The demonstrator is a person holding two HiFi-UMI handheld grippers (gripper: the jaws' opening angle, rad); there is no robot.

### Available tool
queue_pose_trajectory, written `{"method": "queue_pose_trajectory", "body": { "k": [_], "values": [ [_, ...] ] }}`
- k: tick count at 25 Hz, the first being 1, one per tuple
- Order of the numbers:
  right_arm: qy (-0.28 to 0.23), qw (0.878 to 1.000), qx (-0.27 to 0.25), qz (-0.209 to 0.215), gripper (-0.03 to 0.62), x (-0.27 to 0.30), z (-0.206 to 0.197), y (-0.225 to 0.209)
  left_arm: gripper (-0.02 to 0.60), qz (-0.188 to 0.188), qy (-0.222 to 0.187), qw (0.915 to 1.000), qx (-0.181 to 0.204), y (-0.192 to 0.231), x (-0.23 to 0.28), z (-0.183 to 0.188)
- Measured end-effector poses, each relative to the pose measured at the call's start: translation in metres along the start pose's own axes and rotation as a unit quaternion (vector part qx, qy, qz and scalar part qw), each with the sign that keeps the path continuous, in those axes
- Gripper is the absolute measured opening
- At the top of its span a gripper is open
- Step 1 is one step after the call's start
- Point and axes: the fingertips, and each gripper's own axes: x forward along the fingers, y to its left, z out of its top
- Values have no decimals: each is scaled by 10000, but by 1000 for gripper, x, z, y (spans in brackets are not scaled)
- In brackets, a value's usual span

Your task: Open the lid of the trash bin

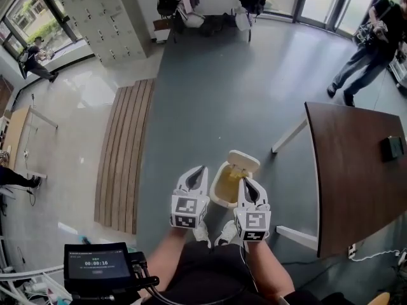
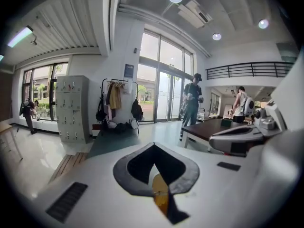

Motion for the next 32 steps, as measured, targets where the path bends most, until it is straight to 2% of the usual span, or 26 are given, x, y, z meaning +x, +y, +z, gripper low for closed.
{"method": "queue_pose_trajectory", "body": {
  "k": [4, 13, 19, 21, 23, 25, 32],
  "values": [
    [-74, 9999, -121, 64, 2, -6, 9, 6, -2, -100, -149, 9998, -80, -5, -7, 15],
    [-302, 9993, -241, -1, 2, 5, 6, 5, -2, -173, -282, 9994, 99, -2, 0, 5],
    [-441, 9990, -47, -103, 2, 8, -3, 6, -2, -517, -252, 9977, -345, -6, -1, 5],
    [-505, 9985, 192, -5, 2, 11, -5, 10, -2, -468, -300, 9984, -114, -3, -3, 6],
    [-582, 9974, 415, 91, 2, 14, 0, 9, -2, -382, -390, 9981, 283, -3, -2, 12],
    [-618, 9971, 439, 116, 2, 14, 7, 9, -2, -335, -463, 9970, 517, -3, -6, 21],
    [-816, 9961, 298, 136, 2, -53, 26, 27, -2, -330, -486, 9971, 479, -32, -74, 26]
  ]
}}
